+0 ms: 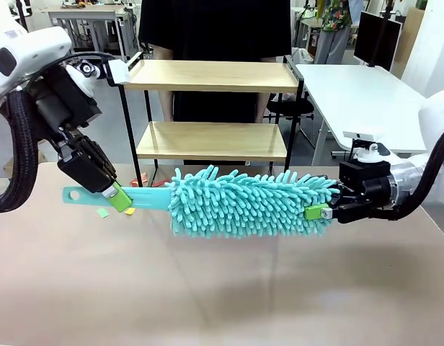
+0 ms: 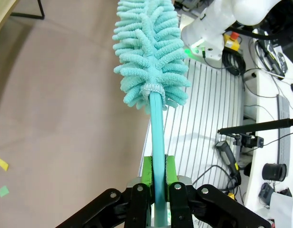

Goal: Clean the shelf.
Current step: Hand the Duster back to the human.

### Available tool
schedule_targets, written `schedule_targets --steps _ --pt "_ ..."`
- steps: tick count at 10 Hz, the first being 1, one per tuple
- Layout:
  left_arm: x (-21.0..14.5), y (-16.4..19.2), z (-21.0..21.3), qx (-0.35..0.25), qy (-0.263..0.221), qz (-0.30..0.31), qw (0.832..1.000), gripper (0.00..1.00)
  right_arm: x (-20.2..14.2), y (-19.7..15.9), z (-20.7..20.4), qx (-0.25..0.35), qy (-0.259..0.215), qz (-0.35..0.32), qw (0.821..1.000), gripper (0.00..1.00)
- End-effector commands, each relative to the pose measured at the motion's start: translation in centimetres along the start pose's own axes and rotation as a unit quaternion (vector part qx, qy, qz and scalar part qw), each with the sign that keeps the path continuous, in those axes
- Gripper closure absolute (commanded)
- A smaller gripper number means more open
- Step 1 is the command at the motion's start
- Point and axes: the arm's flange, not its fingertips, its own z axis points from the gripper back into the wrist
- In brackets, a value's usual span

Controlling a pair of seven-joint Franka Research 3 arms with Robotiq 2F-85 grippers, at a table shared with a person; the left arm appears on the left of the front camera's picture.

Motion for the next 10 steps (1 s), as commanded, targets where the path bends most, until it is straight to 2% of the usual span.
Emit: schedule_targets --steps 1,2,3,4,10 --pt "-0.08 -0.22 0.37 0.003 0.0 0.002 1.0 0.87 -0.92 2.49 -0.33 0.003 -0.003 0.027 1.0 0.6" --pt "-0.08 -0.22 0.37 0.003 0.0 0.002 1.0 0.87 -0.82 2.55 -0.22 0.0 -0.004 0.031 1.0 1.0" --pt "-0.08 -0.22 0.37 0.003 0.0 0.002 1.0 0.87 -0.75 2.63 -0.19 0.001 -0.007 0.035 0.999 0.64" --pt "-0.08 -0.22 0.37 0.003 0.0 0.002 1.0 0.87 -0.68 2.65 -0.19 0.005 -0.01 0.035 0.999 1.0" --pt "-0.08 -0.22 0.37 0.003 0.0 0.002 1.0 0.87 -0.36 3.02 -0.17 0.033 -0.015 0.049 0.998 1.0"
